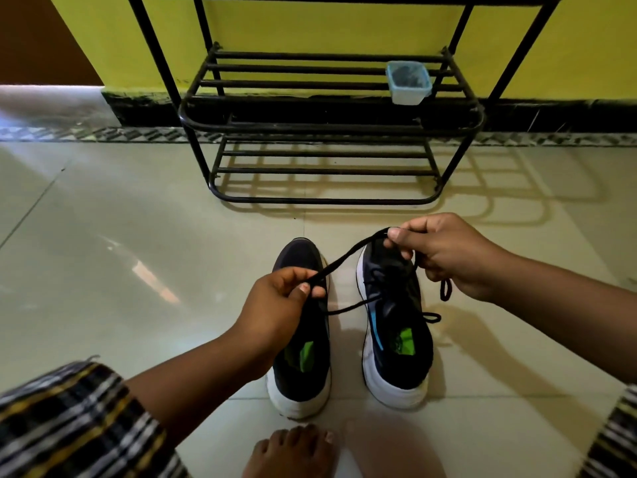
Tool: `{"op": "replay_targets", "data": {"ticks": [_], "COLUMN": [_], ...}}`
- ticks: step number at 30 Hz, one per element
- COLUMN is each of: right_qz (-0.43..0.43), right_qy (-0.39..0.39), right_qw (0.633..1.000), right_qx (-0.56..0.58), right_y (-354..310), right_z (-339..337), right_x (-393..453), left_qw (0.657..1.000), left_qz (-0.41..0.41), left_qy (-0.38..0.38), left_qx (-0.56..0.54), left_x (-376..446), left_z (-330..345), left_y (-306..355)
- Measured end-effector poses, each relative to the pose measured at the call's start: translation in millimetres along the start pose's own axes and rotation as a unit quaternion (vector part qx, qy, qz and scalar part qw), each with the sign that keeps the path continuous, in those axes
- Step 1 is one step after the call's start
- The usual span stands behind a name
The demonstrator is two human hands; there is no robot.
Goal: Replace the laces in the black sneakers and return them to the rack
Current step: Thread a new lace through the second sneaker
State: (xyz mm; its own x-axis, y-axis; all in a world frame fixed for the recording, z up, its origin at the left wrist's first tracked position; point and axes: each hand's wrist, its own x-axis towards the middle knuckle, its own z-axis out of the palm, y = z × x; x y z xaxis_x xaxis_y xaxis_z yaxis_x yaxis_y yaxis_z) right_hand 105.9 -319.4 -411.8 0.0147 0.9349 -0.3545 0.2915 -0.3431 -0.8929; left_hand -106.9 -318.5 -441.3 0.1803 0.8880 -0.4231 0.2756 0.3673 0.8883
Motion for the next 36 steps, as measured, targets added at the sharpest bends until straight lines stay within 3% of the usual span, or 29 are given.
{"op": "replay_targets", "data": {"ticks": [3, 8, 13, 20, 27, 28, 30, 31, 34, 36], "right_qz": [0.024, 0.033, 0.02, 0.002, -0.011, -0.011, -0.01, -0.01, -0.018, -0.025], "right_qy": [-0.013, -0.024, -0.039, -0.078, -0.15, -0.157, -0.168, -0.174, -0.198, -0.215], "right_qw": [0.998, 0.998, 0.999, 0.997, 0.989, 0.988, 0.986, 0.985, 0.979, 0.975], "right_qx": [0.058, 0.053, 0.028, 0.013, -0.006, -0.011, -0.018, -0.02, -0.037, -0.051], "right_y": [1, -1, -3, -5, -9, -9, -9, -9, -12, -14], "right_z": [-6, -1, 2, 2, 3, 3, 3, 3, 3, 4], "right_x": [4, 3, 0, -2, -5, -6, -6, -6, -6, -6], "left_qw": [1.0, 0.992, 0.991, 0.982, 0.994, 0.991, 0.955, 0.942, 0.99, 0.991], "left_qz": [0.01, 0.07, 0.1, 0.062, 0.041, 0.032, -0.008, -0.01, 0.051, 0.047], "left_qy": [-0.01, -0.036, -0.051, -0.126, -0.083, -0.109, -0.258, -0.295, -0.128, -0.118], "left_qx": [0.02, 0.103, 0.071, 0.126, 0.06, 0.07, 0.147, 0.161, 0.038, 0.046], "left_x": [0, -1, 1, -2, -4, -7, -22, -28, -16, -9], "left_z": [-1, -1, -1, 2, -2, -4, 0, 3, 2, 3], "left_y": [0, 1, 3, 4, 10, 12, 17, 15, 12, 7]}}
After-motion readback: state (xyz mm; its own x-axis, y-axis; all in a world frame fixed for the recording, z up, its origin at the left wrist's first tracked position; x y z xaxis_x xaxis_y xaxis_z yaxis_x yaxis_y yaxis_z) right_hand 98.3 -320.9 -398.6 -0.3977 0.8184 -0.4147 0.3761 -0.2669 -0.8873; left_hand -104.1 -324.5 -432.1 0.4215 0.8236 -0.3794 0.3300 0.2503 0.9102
